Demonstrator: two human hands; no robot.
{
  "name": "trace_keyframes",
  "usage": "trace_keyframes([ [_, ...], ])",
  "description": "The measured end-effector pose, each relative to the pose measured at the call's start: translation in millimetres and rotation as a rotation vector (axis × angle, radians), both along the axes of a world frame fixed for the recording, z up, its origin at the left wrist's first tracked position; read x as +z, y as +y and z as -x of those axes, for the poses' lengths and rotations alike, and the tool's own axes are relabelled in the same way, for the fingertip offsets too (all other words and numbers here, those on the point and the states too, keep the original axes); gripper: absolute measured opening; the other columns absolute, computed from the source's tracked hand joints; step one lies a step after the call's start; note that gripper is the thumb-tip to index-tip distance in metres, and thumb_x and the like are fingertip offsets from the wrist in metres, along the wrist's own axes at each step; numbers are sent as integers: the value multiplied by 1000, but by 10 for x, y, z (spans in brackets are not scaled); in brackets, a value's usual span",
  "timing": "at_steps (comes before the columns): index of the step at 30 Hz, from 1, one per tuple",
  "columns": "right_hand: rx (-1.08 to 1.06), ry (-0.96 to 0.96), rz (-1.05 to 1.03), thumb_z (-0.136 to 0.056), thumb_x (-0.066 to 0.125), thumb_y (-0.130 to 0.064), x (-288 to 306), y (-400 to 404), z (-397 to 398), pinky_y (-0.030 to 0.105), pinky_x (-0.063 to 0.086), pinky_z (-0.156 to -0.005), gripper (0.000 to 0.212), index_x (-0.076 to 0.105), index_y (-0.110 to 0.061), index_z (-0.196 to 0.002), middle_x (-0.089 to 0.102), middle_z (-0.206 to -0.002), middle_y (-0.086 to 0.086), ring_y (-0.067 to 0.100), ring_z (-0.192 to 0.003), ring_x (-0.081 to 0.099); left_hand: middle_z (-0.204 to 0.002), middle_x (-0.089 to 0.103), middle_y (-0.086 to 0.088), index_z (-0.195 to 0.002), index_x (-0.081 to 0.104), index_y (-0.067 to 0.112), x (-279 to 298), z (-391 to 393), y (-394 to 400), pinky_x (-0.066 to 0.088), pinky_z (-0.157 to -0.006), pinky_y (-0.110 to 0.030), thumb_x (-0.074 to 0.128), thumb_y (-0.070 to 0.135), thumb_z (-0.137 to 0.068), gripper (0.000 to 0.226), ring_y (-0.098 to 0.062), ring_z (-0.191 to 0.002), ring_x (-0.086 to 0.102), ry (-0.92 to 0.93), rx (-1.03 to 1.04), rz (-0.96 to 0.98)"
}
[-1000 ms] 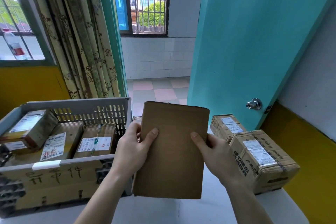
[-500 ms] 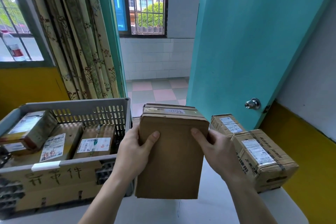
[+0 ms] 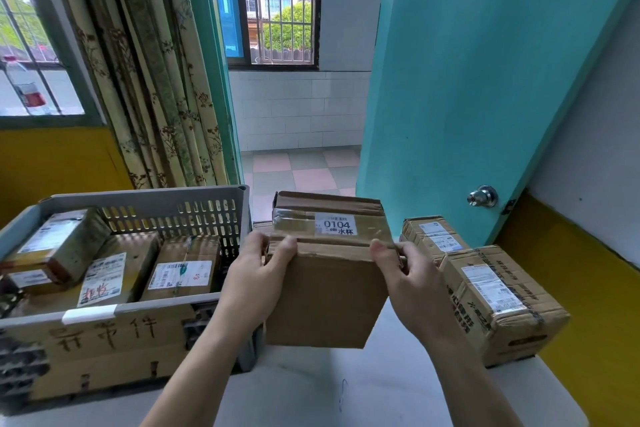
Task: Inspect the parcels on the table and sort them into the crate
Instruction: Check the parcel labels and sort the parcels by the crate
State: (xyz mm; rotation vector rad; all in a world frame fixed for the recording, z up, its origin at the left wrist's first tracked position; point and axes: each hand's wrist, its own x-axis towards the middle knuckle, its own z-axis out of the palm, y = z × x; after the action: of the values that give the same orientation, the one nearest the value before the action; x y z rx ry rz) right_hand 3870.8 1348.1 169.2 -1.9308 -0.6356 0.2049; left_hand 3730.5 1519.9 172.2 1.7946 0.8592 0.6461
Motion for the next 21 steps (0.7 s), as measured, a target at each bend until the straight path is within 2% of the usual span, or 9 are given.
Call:
trace_keyframes([
  [3,-40,72,-56,-95,64,-44,-46,16,-57,31,58,-75,20,67,-24,-97,73,-90,-9,11,-88,70,-92,61,1,-97,56,18,-24,15,-30,39,-65,-29,62,36,-100,19,-12,-84,57,-12,-4,34],
  [5,-39,103,-83,-93,69,-36,-58,19,-62,36,60,-79,12,66,-24,-94,74,-89,-8,11,-86,71,-92,59,1,-99,55,16,-12,25,-31,40,-66,-30,64,39,-98,25,-11,-82,54,-14,-5,45],
  [8,-23,150,-106,-91,72,-31,-62,7,-52,37,60,-81,9,66,-24,-94,75,-87,-8,8,-84,71,-103,62,9,-113,56,21,-8,2,-1,51,-78,-29,66,51,-94,37,-4,-93,59,-44,-17,56],
  [11,-37,143,-89,-92,70,-34,-70,1,-58,38,59,-85,10,66,-27,-96,74,-90,-10,7,-87,70,-117,70,7,-121,62,32,14,17,-2,59,-93,-44,69,62,-88,44,-13,-106,68,-59,-42,47],
  [13,-44,121,-74,-94,65,-44,-45,8,-65,35,59,-84,17,69,-29,-101,74,-93,-14,5,-89,69,-116,72,7,-114,66,35,-27,27,1,59,-93,-46,67,65,-83,43,-15,-106,70,-44,-56,12],
  [15,-33,53,-30,-95,60,-52,-14,8,-70,27,58,-77,25,72,-32,-101,74,-91,-16,2,-87,68,-115,73,6,-111,66,35,-44,16,-36,59,-92,-44,71,51,-91,26,-14,-104,70,-72,-57,17],
  [17,-12,11,-2,-96,58,-52,-5,-7,-69,17,54,-69,20,71,-37,-95,74,-86,-19,0,-84,67,-114,72,4,-108,62,34,-64,-1,-61,59,-88,-37,71,37,-95,17,-12,-101,69,-84,-38,8],
  [19,-2,10,-15,-97,60,-46,-35,-38,-72,12,51,-65,15,72,-40,-92,74,-82,-21,-2,-82,67,-111,70,2,-105,57,33,-60,-22,-73,58,-82,-34,70,40,-95,18,-12,-97,68,-74,-17,21],
  [21,1,10,-23,-97,63,-41,-67,-48,-61,17,53,-68,14,75,-36,-92,74,-80,-23,-3,-79,67,-104,70,2,-103,54,30,-28,-20,-69,58,-80,-37,69,50,-93,26,-13,-94,68,-56,1,22],
])
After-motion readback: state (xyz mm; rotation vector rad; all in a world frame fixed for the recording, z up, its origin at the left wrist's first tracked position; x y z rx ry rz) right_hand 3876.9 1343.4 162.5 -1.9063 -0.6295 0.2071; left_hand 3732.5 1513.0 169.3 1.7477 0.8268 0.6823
